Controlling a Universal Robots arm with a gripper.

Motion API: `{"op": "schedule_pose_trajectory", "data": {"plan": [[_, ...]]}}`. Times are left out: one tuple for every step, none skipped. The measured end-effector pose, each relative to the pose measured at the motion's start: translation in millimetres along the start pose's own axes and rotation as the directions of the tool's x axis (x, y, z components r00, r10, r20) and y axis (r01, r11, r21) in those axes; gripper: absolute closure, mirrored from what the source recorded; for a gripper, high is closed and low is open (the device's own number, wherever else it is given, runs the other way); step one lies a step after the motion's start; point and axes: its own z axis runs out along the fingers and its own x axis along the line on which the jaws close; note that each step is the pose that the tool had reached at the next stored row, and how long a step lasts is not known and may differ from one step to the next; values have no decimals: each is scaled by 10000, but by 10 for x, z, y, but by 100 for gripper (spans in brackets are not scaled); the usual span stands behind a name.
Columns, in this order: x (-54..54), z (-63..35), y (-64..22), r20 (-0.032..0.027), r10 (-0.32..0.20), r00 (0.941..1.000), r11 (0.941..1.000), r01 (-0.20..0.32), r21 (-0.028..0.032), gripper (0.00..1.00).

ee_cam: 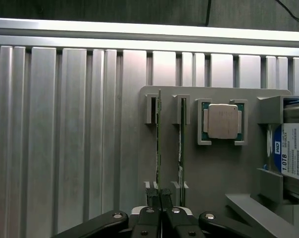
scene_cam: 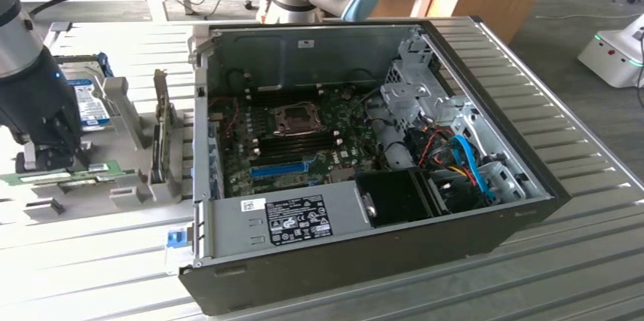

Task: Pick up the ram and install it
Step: 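Pick up the ram and move it above insertion slot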

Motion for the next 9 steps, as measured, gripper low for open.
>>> {"op": "schedule_pose_trajectory", "data": {"plan": [[-1,-18,0,0,0,10000,10000,0,0,88],[-2,-39,-1,0,0,10000,10000,0,0,88],[-3,-58,-1,1,0,10000,10000,0,1,88],[-4,-77,-2,1,0,10000,10000,0,1,88],[-5,-97,-2,1,0,10000,10000,0,1,88],[-5,-116,-2,1,1,10000,10000,-1,1,88],[-6,-135,-3,1,0,10000,10000,0,1,88],[-7,-156,-3,0,0,10000,10000,0,0,88],[-8,-174,-3,0,0,10000,10000,0,1,88]]}}
